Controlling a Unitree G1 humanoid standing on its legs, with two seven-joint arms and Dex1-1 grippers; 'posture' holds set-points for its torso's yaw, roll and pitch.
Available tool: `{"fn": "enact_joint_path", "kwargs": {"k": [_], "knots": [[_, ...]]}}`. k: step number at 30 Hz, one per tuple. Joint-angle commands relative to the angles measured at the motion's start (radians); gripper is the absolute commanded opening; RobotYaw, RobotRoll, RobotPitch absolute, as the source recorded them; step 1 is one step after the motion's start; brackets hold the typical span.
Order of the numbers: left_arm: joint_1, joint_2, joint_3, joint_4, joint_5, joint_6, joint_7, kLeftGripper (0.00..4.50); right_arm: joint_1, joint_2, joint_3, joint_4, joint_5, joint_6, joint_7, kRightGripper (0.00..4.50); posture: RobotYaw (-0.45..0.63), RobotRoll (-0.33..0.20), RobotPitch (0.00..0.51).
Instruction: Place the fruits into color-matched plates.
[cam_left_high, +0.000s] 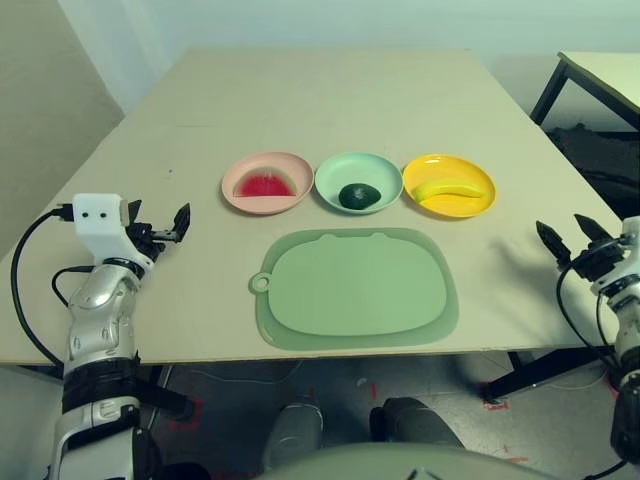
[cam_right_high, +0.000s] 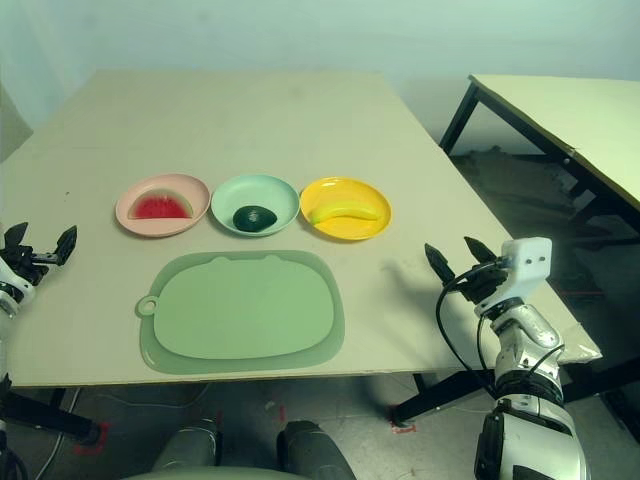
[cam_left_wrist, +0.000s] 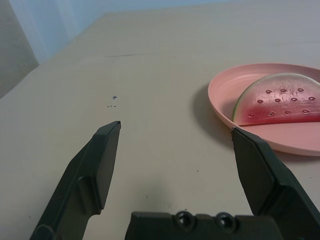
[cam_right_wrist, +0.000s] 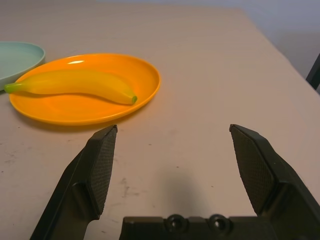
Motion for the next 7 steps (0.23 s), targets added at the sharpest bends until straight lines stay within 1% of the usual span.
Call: {"fn": "enact_joint_path", "kwargs": {"k": [1,7], "knots": [[-0.005,-0.009,-0.011,-0.01,-0.009,0.011,0.005,4.48,-0.026,0.009,0.005,0.029,-0.014,-0.011,0.01,4.5,0.06,0.0,0.06],[-0.005,-0.012,-0.016,-0.023,-0.017,0.019,0.006,4.48,-0.055,0.011,0.012,0.045,-0.022,-0.011,0.015,4.5,0.06,0.0,0.059]]}}
